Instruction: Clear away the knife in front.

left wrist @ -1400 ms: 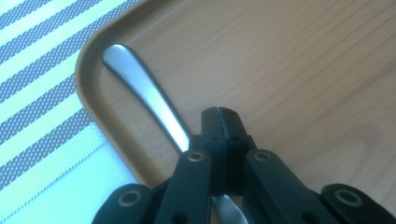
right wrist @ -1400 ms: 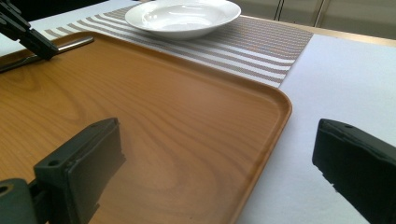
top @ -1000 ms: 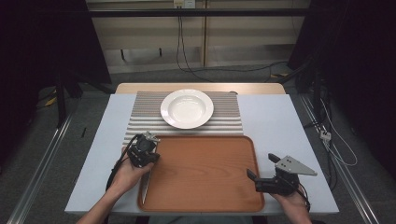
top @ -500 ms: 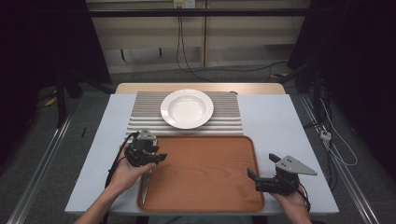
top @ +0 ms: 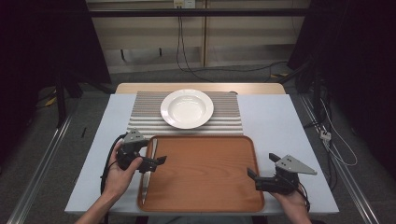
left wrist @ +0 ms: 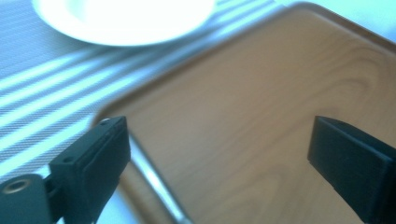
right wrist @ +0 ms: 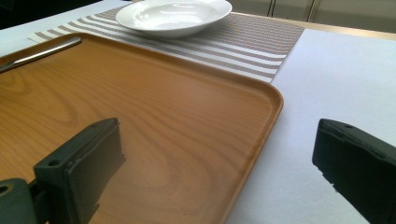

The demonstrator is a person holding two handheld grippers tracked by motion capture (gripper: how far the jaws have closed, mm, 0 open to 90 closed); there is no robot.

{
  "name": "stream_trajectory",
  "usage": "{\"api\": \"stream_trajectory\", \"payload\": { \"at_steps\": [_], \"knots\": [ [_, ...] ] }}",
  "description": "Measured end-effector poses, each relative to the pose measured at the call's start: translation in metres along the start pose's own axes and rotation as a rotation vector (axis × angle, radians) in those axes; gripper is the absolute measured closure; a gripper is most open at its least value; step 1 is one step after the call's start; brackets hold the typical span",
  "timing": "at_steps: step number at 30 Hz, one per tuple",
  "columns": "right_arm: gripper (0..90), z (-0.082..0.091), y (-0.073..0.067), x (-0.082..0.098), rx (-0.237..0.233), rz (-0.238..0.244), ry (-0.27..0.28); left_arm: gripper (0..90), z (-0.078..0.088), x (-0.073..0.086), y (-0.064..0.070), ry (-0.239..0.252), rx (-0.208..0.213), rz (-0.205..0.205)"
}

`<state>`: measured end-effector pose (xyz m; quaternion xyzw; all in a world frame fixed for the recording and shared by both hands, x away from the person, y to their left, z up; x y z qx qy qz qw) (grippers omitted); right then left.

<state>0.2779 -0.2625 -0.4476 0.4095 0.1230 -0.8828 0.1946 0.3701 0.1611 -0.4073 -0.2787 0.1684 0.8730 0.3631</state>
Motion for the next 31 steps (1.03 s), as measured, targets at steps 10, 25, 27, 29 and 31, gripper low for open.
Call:
{"api": "stream_trajectory", "payload": {
  "at_steps": [10,25,27,29,31],
  "knots": [
    [1.4,0.002,0.000,0.001,0.006,0.000,0.002,7.9,0.014,0.018,0.009,0.081,-0.068,0.024],
    [1.4,0.003,0.000,0.002,0.007,0.001,0.003,6.5,0.018,0.051,0.006,0.140,-0.131,0.108],
    [1.4,0.003,0.000,0.002,0.008,0.003,0.004,6.7,0.017,0.050,0.006,0.141,-0.159,0.102],
    [1.5,0.003,0.000,0.001,-0.002,-0.002,-0.001,6.4,0.018,0.049,0.006,0.137,-0.142,0.095],
    [1.4,0.001,0.002,-0.001,-0.011,-0.016,-0.003,6.2,0.018,0.049,0.005,0.135,-0.142,0.095]
  ]
}}
Point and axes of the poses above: each handheld gripper's, and its own axes: z roughly backward along the jaws, x roughly out of its underside, y roughly to its right, the point moved 2 cm from there along -z, roughly forward along the jaws, and after that the axes turned 15 degrees about -y, right-handed, at the moved point
